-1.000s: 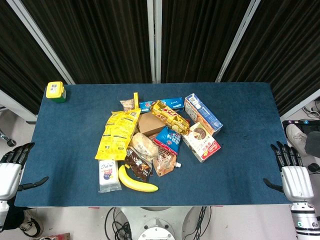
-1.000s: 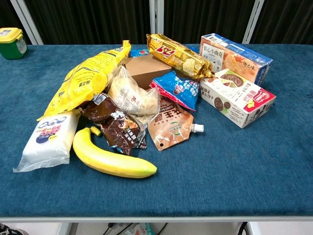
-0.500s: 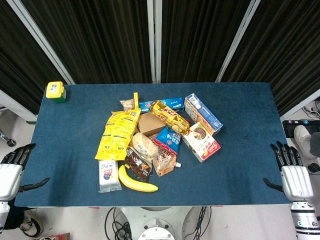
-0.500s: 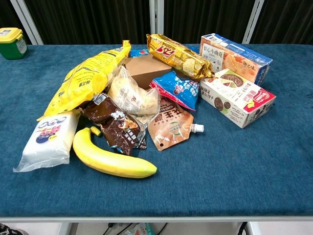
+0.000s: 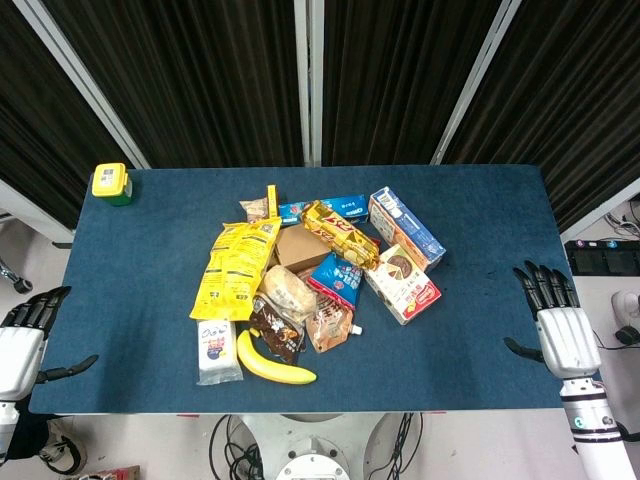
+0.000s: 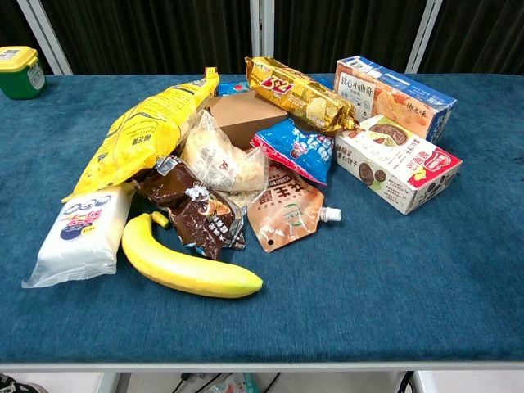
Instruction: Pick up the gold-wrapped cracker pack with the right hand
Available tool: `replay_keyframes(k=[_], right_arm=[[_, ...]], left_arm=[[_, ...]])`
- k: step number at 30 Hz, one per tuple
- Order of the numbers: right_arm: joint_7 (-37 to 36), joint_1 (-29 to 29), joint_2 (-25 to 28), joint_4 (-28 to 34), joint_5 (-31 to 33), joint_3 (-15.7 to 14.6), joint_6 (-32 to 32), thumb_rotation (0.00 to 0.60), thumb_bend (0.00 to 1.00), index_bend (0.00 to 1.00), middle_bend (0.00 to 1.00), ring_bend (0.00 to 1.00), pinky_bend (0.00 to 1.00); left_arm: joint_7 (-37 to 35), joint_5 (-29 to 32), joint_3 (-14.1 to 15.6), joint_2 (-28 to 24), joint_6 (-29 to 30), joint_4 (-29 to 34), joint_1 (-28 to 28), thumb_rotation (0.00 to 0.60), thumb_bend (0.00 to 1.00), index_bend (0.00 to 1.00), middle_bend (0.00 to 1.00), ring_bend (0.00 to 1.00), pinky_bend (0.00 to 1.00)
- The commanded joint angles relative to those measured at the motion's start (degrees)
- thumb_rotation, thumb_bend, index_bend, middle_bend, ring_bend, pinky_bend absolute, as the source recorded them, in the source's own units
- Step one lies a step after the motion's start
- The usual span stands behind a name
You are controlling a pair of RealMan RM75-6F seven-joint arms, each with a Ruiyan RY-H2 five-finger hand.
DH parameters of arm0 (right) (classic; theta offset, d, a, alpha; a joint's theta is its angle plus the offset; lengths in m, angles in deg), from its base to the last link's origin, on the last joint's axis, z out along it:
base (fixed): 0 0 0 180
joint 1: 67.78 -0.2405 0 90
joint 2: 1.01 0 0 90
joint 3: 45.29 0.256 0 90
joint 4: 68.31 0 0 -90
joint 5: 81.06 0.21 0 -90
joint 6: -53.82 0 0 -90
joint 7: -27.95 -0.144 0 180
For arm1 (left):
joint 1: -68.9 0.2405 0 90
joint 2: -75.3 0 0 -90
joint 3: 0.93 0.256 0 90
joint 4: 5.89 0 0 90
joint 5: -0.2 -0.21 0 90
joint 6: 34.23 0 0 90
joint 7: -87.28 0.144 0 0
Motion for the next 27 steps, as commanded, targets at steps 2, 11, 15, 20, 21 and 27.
replay_keyframes(k=[2, 11, 15, 20, 21, 27], right_arm=[[6.25, -7.62, 0.06, 6.60, 6.64, 6.07, -7.78, 0.600, 0.00, 0.00, 0.00, 0.00, 0.00], [19.69, -24.94, -8.50, 9.18, 30.56, 16.26, -18.60, 0.600, 0.00, 0.00, 0.00, 0.00, 0.00], [23.34, -31.78, -14.15, 6.20, 41.14, 18.93, -19.15, 0.600, 0.00, 0.00, 0.00, 0.00, 0.00], [25.58, -39.47, -20.39, 0.90, 53.92, 21.57, -19.08, 0.600, 0.00, 0.00, 0.00, 0.00, 0.00], [25.62, -40.62, -21.59, -0.47, 55.69, 21.96, -18.90, 0.600, 0.00, 0.00, 0.00, 0.00, 0.00], [25.20, -46.58, -27.87, -10.16, 64.27, 23.75, -19.15, 0.600, 0.01, 0.00, 0.00, 0.00, 0.00]], left_arm=[[0.16, -0.25, 0.13, 0.12, 0.00, -0.02, -0.03, 0.380, 0.00, 0.08, 0.10, 0.12, 0.24], [-0.34, 0.07, 0.33, -0.12, 0.48, -0.14, 0.58, 0.380, 0.00, 0.08, 0.10, 0.12, 0.24], [-0.70, 0.19, 0.49, -0.13, 0.41, -0.52, 0.76, 0.380, 0.00, 0.08, 0.10, 0.12, 0.24], [-0.96, 0.15, 0.51, -0.32, 0.65, -0.67, 0.95, 0.377, 0.00, 0.08, 0.10, 0.12, 0.24], [-0.99, 0.09, 0.54, -0.37, 0.73, -0.66, 0.99, 0.377, 0.00, 0.08, 0.10, 0.12, 0.24], [-1.30, 0.24, 0.77, -0.59, 0.92, -0.81, 1.44, 0.382, 0.00, 0.08, 0.10, 0.12, 0.24]])
